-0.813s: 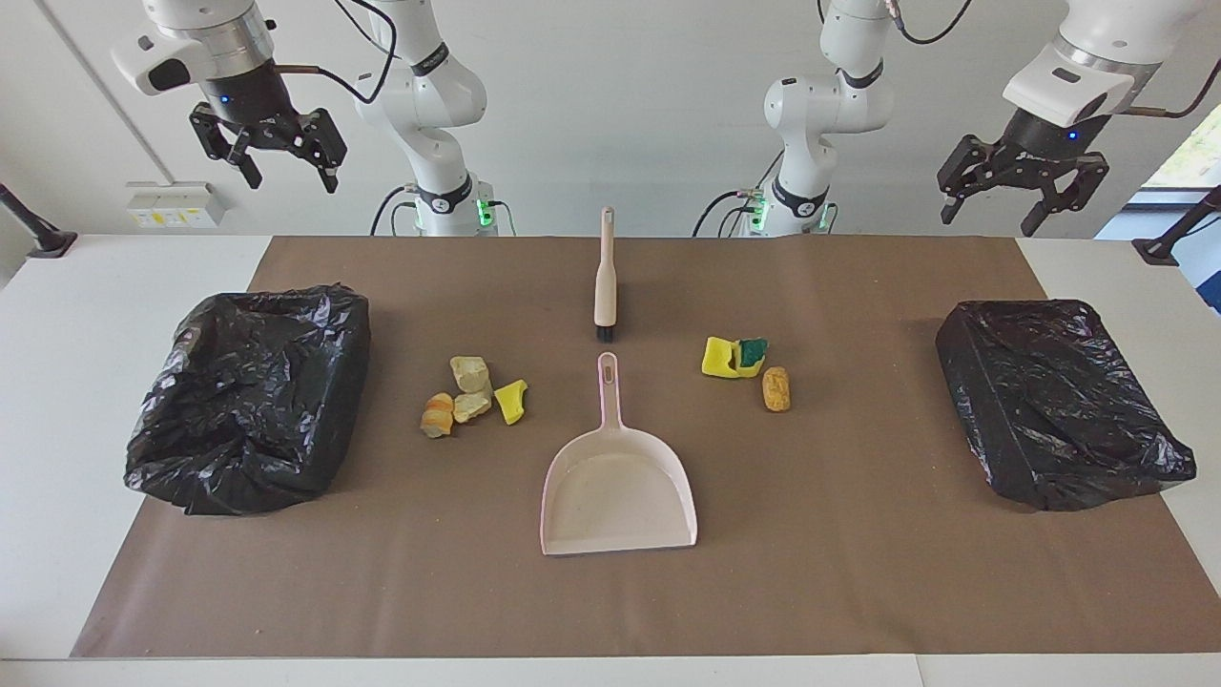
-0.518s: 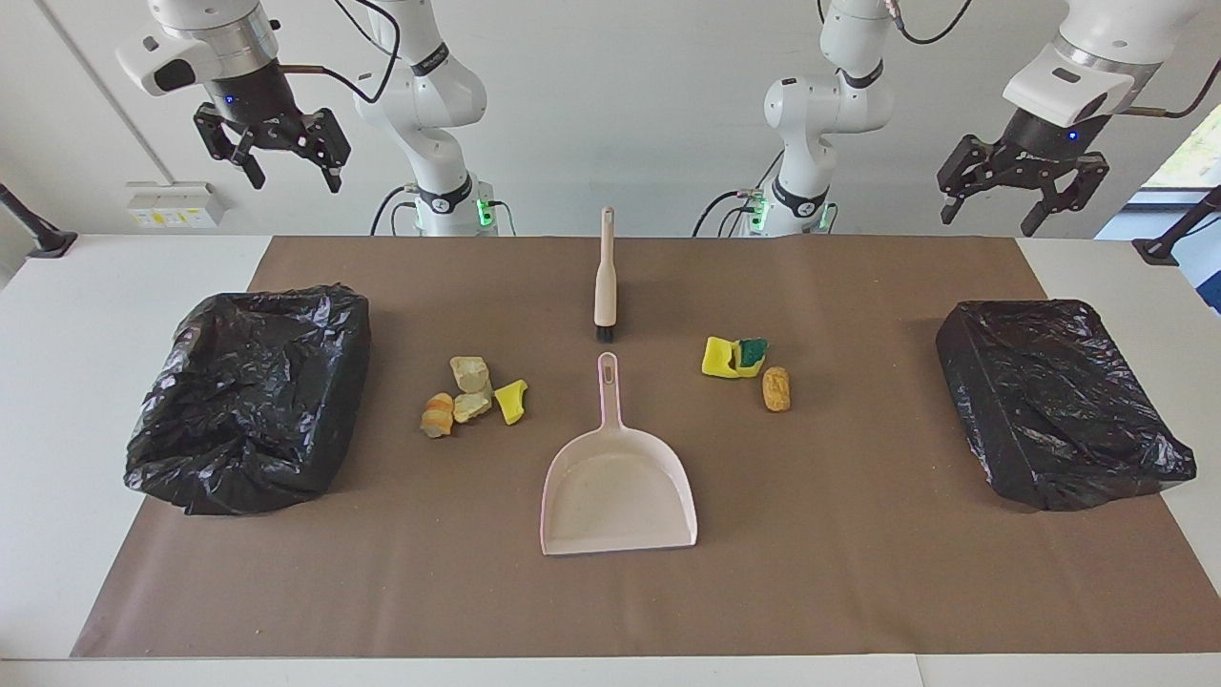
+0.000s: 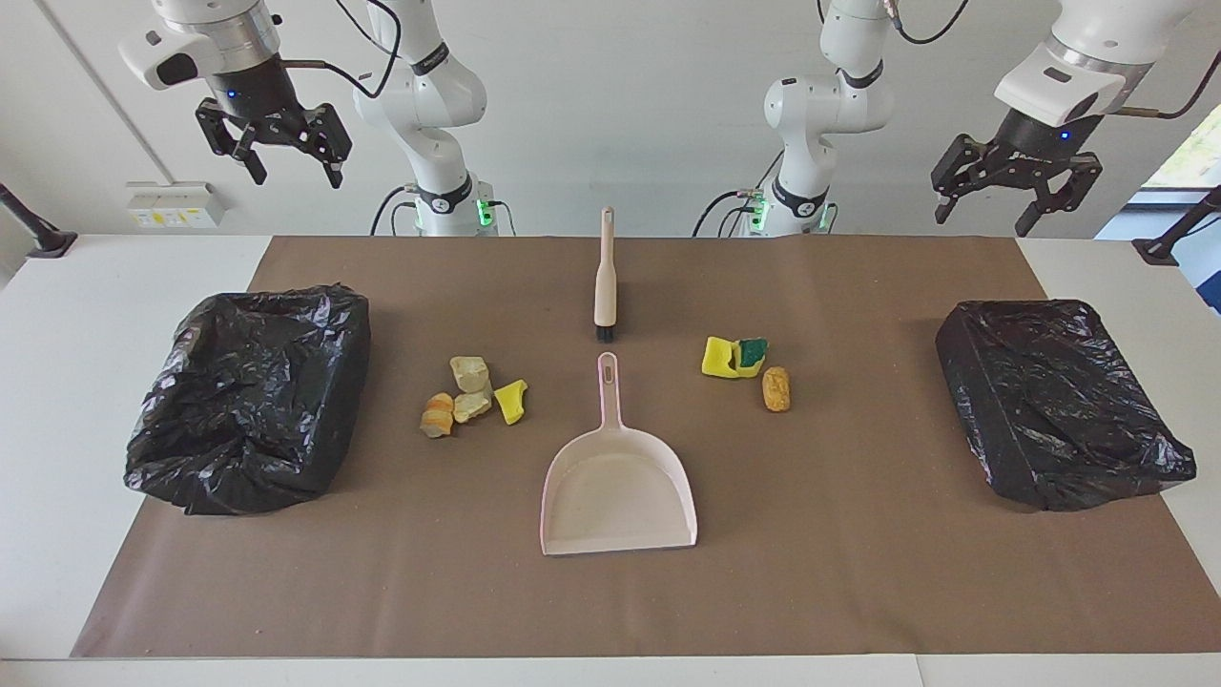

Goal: Sweep and dump trash in bin

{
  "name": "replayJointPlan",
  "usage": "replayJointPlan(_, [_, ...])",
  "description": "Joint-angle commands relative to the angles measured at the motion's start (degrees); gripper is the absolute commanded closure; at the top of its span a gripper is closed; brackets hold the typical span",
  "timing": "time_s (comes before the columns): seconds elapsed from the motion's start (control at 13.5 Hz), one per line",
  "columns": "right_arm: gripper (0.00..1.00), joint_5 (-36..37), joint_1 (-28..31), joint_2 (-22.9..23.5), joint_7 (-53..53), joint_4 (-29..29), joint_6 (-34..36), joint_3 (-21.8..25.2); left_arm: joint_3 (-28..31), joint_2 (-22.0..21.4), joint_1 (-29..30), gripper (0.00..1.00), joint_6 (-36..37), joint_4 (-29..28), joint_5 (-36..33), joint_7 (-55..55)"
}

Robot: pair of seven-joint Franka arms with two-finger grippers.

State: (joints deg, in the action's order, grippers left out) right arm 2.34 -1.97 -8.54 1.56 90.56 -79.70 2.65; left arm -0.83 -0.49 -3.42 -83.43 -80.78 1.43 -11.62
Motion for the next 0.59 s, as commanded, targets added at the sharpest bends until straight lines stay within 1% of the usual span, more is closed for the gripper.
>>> replayJointPlan(0.0, [0.0, -0.4, 0.21, -0.87, -2.0, 3.56, -2.37, -1.06, 0.04, -0.31, 0.43, 0.0, -0.06, 0.1, -0.03, 0.11])
replayJointPlan(0.07, [0.0, -2.58, -0.05, -0.61, -1.74, 5.22, -5.69, -1.06, 0.04, -0.22, 0.25, 0.0, -0.68, 0.18, -0.12, 0.19])
replayJointPlan(0.15, [0.0, -3.38, -0.75, 0.26, -1.65, 6.63, -10.42, -1.06, 0.04, 0.04, 0.34, 0.0, -1.38, 0.19, -0.2, 0.11])
replayJointPlan(0.37, [0.0, -3.57, -4.43, 6.32, -0.77, 6.82, -17.83, -1.06, 0.04, 0.92, 0.08, 0.0, -3.22, 0.19, -1.08, 0.11])
replayJointPlan(0.52, [0.0, -3.57, -7.16, 11.06, 2.03, 6.82, -23.97, -1.06, -0.05, 2.06, -0.36, 0.0, -3.84, 0.18, -1.17, 0.19])
